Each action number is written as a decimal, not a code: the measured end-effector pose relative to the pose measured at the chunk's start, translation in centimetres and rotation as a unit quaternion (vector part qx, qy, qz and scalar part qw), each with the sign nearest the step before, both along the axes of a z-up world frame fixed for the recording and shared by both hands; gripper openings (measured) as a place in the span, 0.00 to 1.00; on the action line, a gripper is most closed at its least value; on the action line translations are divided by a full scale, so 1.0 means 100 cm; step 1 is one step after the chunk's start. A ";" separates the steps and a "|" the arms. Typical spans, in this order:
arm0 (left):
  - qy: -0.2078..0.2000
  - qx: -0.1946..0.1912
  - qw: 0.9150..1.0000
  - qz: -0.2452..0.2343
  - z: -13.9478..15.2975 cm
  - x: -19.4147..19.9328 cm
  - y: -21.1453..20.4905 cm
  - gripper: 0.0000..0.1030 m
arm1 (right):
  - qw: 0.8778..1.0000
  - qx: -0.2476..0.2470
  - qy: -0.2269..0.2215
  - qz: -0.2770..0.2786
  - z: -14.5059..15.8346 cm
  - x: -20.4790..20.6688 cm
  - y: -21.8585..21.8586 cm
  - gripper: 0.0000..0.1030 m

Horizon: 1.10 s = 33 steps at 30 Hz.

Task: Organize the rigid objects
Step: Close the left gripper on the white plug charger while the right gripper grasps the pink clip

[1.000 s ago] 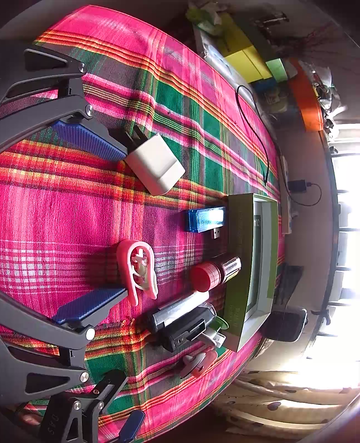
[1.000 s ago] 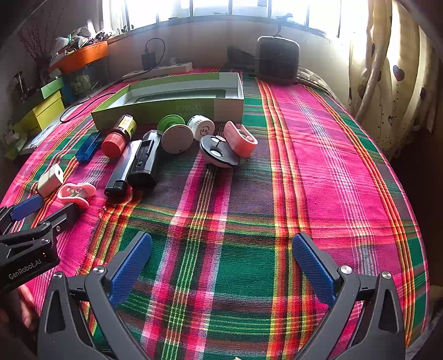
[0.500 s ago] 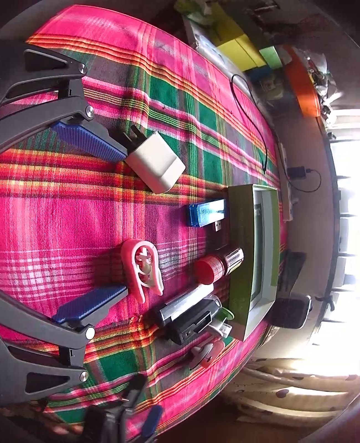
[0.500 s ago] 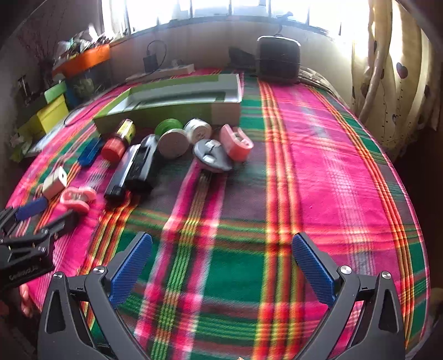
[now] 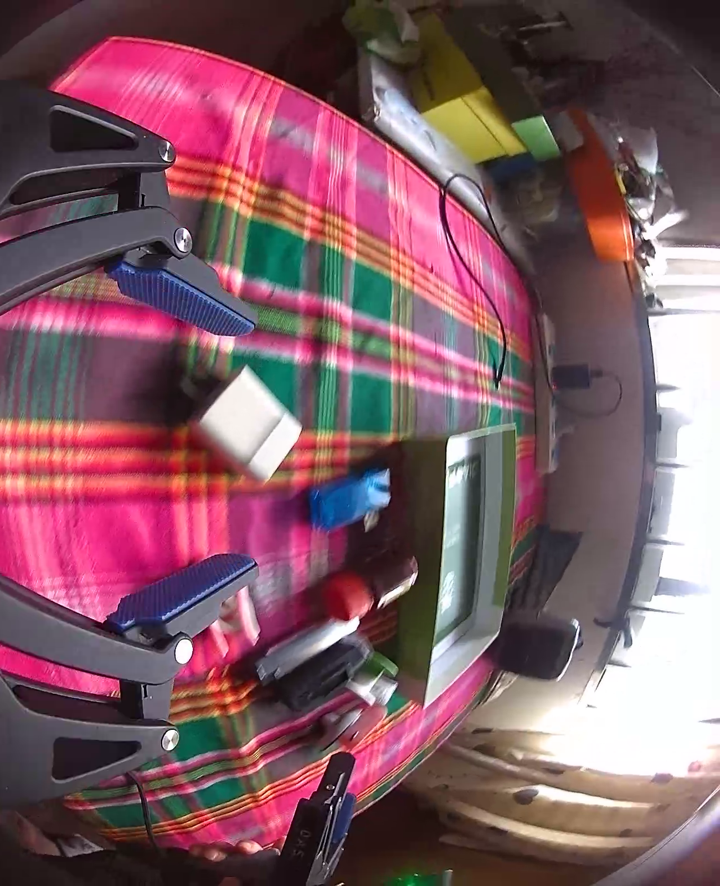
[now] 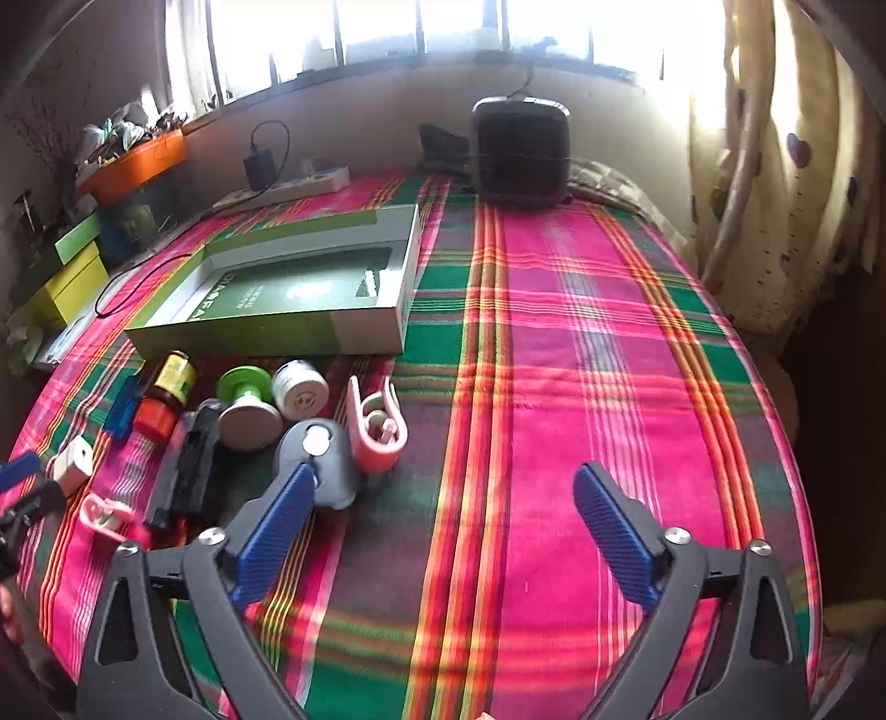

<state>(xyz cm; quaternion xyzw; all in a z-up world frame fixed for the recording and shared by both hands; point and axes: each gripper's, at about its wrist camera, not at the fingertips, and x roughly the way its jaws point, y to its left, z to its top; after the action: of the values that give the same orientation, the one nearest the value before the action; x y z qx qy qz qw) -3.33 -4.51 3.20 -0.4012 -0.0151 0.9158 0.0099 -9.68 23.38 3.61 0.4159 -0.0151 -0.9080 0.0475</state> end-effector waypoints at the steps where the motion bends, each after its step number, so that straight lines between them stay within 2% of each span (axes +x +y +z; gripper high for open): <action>1: -0.001 0.001 1.000 0.003 0.000 -0.002 -0.004 0.79 | 1.000 -0.010 -0.005 0.002 -0.001 -0.005 0.002 0.83; 4: -0.014 0.000 1.000 0.000 -0.002 -0.011 -0.014 0.79 | 0.999 -0.042 -0.017 0.008 -0.006 -0.018 0.009 0.80; 10: -0.024 -0.003 1.000 -0.003 -0.008 -0.022 -0.022 0.79 | 0.998 -0.056 -0.026 0.027 -0.010 -0.033 0.006 0.75; 17: -0.052 -0.030 0.998 -0.035 -0.026 -0.029 -0.012 0.78 | 0.998 -0.039 -0.028 0.042 -0.012 -0.042 0.000 0.65; 22: -0.050 -0.026 0.998 -0.036 -0.027 -0.032 -0.013 0.76 | 0.998 -0.015 -0.025 0.052 -0.013 -0.043 -0.006 0.61; 24: -0.048 -0.027 0.998 -0.038 -0.026 -0.034 -0.013 0.76 | 0.998 -0.004 -0.023 0.058 -0.013 -0.043 -0.009 0.56; 27: -0.046 -0.028 0.998 -0.039 -0.026 -0.036 -0.013 0.71 | 0.998 0.007 -0.022 0.059 -0.014 -0.043 -0.011 0.49; 33: -0.041 -0.029 0.998 -0.045 -0.024 -0.041 -0.011 0.52 | 0.998 0.016 -0.020 0.059 -0.013 -0.044 -0.012 0.40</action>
<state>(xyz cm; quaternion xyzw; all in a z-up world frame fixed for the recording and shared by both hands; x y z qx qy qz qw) -7.45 -5.63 0.84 -0.4389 0.0288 0.8972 0.0386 -14.11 22.21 2.30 0.4351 0.0234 -0.8952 0.0938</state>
